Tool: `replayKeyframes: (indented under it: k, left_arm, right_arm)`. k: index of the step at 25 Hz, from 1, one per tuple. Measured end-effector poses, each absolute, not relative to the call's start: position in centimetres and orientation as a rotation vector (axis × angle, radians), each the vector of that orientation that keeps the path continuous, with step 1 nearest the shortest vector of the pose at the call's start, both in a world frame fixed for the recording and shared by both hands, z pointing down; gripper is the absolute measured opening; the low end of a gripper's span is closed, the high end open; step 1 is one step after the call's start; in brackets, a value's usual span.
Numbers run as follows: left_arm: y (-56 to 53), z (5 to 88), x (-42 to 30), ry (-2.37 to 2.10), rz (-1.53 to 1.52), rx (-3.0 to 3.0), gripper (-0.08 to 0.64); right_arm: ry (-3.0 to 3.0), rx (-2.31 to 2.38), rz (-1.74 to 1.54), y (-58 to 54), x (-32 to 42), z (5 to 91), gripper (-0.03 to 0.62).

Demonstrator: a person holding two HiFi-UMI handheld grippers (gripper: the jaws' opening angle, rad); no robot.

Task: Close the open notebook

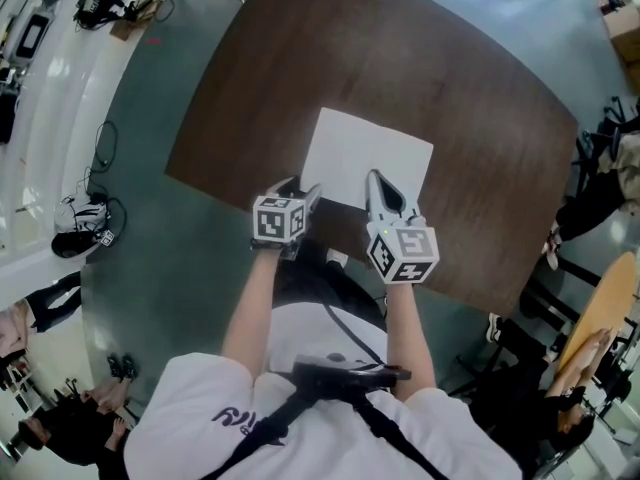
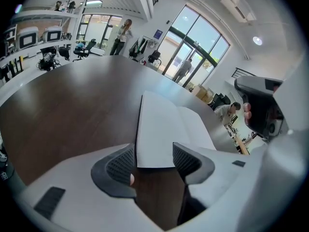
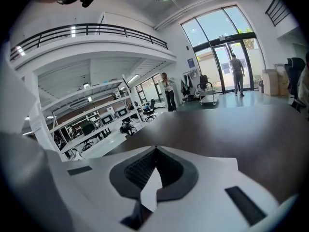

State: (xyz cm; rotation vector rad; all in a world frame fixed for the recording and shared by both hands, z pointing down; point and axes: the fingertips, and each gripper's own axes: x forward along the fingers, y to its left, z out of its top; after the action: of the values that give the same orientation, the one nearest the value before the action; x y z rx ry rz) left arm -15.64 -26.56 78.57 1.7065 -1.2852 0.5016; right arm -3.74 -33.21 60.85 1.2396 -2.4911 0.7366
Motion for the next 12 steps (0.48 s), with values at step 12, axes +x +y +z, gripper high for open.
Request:
replayKeyframes:
  k: [12]
  left_arm:
    - [-27.0, 80.0, -16.3, -1.353, 0.559, 1.609, 0.125]
  right_arm:
    - [-2.479, 1.262, 0.758, -33.3, -2.3, 61.0, 0.002]
